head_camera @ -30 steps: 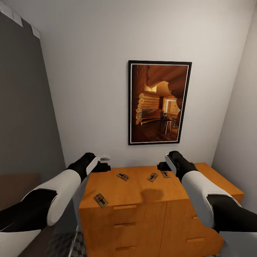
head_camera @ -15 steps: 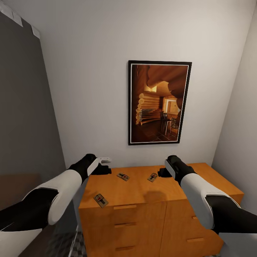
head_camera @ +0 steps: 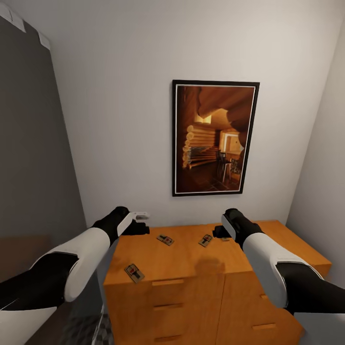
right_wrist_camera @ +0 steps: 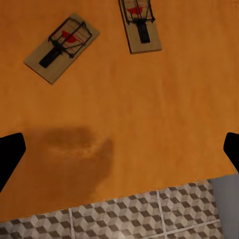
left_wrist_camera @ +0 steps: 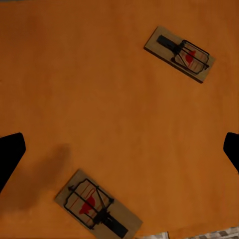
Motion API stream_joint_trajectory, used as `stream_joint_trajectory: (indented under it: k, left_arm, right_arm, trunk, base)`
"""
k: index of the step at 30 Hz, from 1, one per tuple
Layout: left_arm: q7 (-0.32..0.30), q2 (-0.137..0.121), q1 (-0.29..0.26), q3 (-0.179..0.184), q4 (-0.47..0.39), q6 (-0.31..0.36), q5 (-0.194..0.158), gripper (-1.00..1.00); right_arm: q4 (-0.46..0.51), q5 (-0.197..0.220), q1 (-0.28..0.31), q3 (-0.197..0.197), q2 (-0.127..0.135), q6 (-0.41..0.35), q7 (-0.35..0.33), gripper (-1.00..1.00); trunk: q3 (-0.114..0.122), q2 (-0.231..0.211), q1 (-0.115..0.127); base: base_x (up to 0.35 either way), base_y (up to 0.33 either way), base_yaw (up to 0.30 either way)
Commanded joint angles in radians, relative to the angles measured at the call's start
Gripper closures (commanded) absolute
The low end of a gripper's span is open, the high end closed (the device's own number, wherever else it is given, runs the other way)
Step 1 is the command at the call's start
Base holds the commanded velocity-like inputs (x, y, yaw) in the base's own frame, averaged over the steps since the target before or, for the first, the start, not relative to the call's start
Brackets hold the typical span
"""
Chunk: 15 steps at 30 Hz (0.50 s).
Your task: Take the four mousetraps from the cabinet in the bathroom and place them on the bathroom floor. Make sure all four end up on the same floor surface, and ensure that at least two of them are either under or directly next to the same bathroom sink.
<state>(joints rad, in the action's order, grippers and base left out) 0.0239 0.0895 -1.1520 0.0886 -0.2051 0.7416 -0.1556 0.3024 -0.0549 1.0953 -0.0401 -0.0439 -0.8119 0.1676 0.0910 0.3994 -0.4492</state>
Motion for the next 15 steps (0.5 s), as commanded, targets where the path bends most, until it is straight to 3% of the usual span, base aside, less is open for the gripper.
stream_joint_trajectory:
  k: [1, 9, 15]
  left_arm:
    - [0.003, -0.001, 0.000, 0.008, -0.001, 0.002, -0.010, -1.00]
    - [0.004, -0.001, 0.000, 0.008, -0.001, -0.005, -0.010, -1.00]
    - [0.004, -0.001, 0.000, 0.008, 0.000, -0.006, -0.010, -1.00]
  right_arm:
    - [0.001, -0.006, 0.000, -0.004, -0.001, -0.004, 0.001, -1.00]
    - [0.001, -0.011, 0.000, -0.004, -0.001, -0.003, 0.001, -1.00]
    - [0.001, -0.012, 0.000, -0.004, 0.001, -0.001, 0.001, -1.00]
  trunk:
    - [0.000, 0.001, -0.001]
    - [0.000, 0.001, -0.001]
    - [0.000, 0.001, -0.001]
  base:
    - [0.243, 0.000, 0.000]
    - [0.269, 0.000, 0.000]
    - [0.112, 0.000, 0.000]
